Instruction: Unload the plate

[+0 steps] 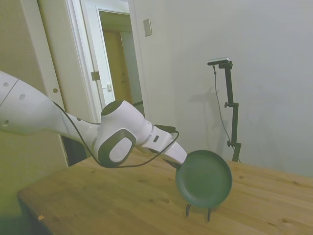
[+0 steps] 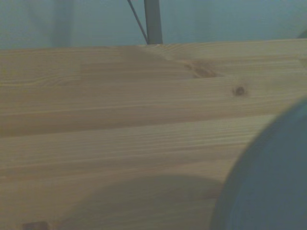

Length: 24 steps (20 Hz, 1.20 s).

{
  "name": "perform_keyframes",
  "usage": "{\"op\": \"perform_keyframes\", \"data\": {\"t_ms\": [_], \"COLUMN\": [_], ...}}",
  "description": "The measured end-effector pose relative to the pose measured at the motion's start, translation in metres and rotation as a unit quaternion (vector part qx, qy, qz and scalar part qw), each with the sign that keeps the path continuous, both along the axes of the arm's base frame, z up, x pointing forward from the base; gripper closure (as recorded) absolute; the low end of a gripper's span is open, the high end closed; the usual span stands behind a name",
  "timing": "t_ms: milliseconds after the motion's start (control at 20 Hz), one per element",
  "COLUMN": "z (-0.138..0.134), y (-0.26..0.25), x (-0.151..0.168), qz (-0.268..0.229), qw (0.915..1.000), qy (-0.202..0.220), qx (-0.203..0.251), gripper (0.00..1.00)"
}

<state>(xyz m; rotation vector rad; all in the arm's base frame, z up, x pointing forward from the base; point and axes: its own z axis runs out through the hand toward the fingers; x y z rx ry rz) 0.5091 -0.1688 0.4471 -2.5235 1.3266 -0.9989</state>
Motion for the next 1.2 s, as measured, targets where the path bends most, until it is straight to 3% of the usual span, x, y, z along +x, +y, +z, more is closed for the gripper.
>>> {"op": "perform_keyframes", "data": {"t_ms": [500,900,1200], "z": [0.022,0.073,0.131], "y": [0.003,0.030,0.102], "x": [-0.004,-0.012,0.000], "qz": [0.002,0.024,0.072], "qw": [0.9998,0.9980,0.9962], "qy": [-0.020,-0.057,-0.050], "qx": [-0.005,-0.015,-0.001], "gripper": [1.00,1.00,1.00]}}
